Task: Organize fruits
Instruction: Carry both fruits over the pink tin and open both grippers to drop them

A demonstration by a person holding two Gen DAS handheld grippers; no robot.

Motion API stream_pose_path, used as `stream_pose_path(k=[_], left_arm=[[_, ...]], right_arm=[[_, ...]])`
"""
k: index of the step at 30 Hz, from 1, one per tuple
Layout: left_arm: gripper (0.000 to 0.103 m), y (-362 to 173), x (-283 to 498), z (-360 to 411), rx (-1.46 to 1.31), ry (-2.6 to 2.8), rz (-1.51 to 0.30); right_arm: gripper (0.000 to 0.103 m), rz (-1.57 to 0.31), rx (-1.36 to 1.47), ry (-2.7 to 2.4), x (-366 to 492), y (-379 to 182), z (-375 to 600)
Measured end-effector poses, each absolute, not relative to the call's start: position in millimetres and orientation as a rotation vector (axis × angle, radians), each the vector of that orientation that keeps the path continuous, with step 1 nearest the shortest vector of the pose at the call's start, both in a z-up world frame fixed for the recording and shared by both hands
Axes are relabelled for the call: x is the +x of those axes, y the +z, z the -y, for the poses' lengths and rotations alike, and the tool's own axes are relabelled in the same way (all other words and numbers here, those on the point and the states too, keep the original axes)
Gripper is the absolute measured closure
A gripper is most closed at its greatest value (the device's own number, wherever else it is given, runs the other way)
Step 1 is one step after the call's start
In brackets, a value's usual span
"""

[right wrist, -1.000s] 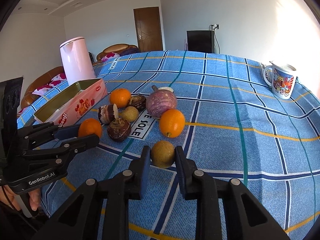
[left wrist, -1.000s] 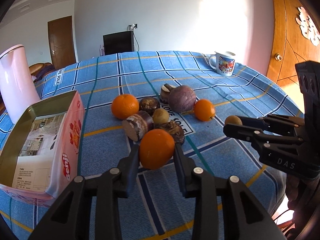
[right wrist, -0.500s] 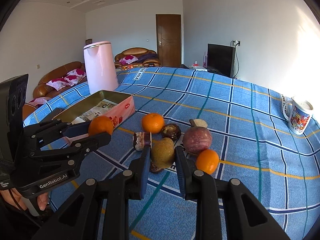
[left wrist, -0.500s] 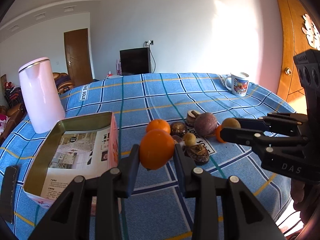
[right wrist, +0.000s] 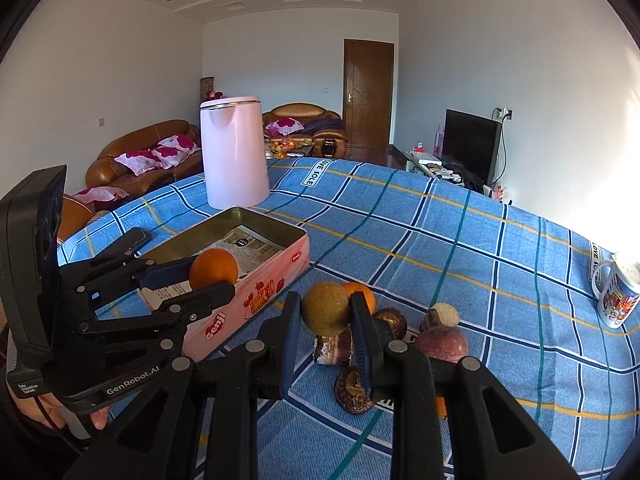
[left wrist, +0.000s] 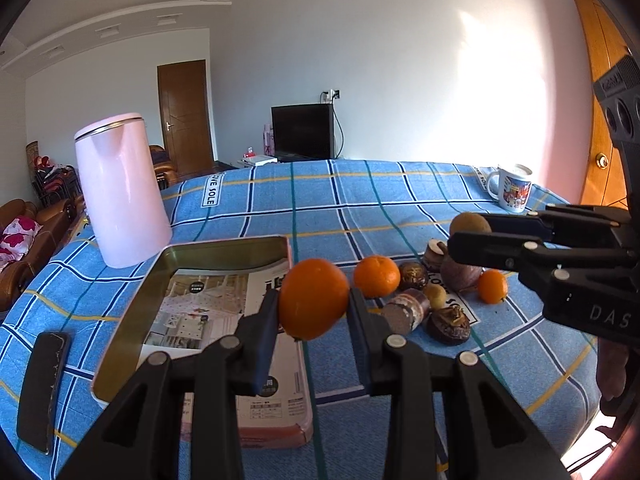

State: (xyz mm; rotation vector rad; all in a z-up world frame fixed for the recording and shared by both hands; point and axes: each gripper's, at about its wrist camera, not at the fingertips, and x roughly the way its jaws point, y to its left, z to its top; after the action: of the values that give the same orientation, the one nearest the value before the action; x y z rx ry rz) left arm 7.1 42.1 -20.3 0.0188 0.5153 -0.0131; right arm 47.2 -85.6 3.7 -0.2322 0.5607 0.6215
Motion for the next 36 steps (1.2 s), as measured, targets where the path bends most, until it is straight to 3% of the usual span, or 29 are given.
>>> stream_pose_path(k=[15, 36], left_arm=[[0.068, -24, 19, -92, 0.003, 0.103, -0.523], [0.068, -40, 41, -139, 0.002, 0.179, -0.608]], right_arm=[[0.077, -0.551, -0.275, 0.71, 68, 7, 27], [0.077, -0.632, -0.369, 0.761, 86, -39, -44]])
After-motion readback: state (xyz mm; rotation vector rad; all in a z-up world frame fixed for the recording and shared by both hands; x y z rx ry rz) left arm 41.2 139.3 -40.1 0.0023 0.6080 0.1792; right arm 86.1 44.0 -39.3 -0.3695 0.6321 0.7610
